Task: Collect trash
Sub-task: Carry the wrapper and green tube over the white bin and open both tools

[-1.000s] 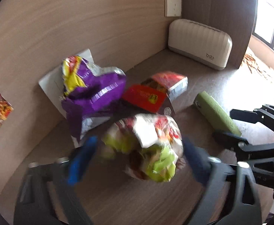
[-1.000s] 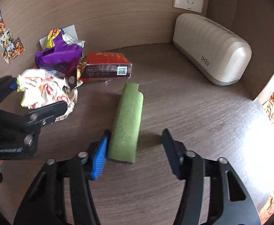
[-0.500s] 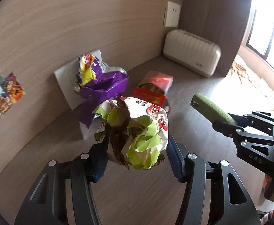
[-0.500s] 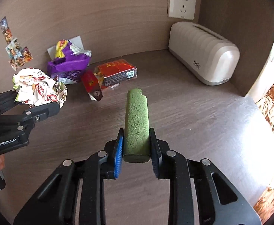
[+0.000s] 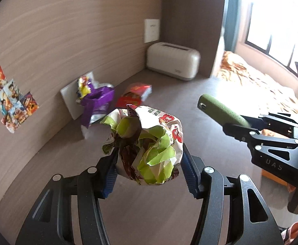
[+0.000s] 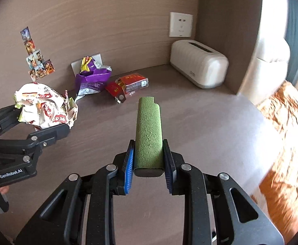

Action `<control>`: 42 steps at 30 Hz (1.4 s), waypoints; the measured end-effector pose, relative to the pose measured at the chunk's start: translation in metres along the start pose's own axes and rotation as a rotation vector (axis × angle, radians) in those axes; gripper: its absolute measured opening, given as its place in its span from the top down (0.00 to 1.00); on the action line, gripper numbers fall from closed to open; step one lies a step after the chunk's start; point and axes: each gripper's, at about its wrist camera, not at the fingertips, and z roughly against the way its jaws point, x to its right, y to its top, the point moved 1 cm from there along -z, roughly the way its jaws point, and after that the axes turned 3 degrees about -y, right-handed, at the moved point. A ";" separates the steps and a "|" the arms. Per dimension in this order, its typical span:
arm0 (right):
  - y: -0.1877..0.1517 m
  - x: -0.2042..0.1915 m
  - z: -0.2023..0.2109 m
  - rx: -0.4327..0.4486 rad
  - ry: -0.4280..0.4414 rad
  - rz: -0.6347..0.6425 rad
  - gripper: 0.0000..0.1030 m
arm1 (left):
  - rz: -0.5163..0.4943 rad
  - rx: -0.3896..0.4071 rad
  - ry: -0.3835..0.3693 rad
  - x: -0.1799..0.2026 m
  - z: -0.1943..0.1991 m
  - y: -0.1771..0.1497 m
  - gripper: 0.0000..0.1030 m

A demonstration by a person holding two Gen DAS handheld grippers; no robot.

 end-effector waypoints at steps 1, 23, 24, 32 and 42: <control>-0.004 0.000 0.006 0.002 -0.009 -0.012 0.74 | -0.016 0.002 -0.013 0.006 0.004 -0.002 0.47; -0.140 0.108 0.106 -0.055 -0.215 -0.245 0.74 | -0.344 -0.074 -0.295 0.216 -0.014 -0.026 0.47; -0.147 0.115 0.108 -0.059 -0.220 -0.251 0.74 | -0.351 -0.083 -0.301 0.227 -0.015 -0.027 0.46; -0.210 0.184 0.105 -0.147 -0.240 -0.345 0.74 | -0.454 -0.185 -0.372 0.322 -0.053 -0.056 0.46; -0.286 0.238 0.056 -0.270 -0.257 -0.379 0.74 | -0.527 -0.344 -0.392 0.377 -0.146 -0.115 0.46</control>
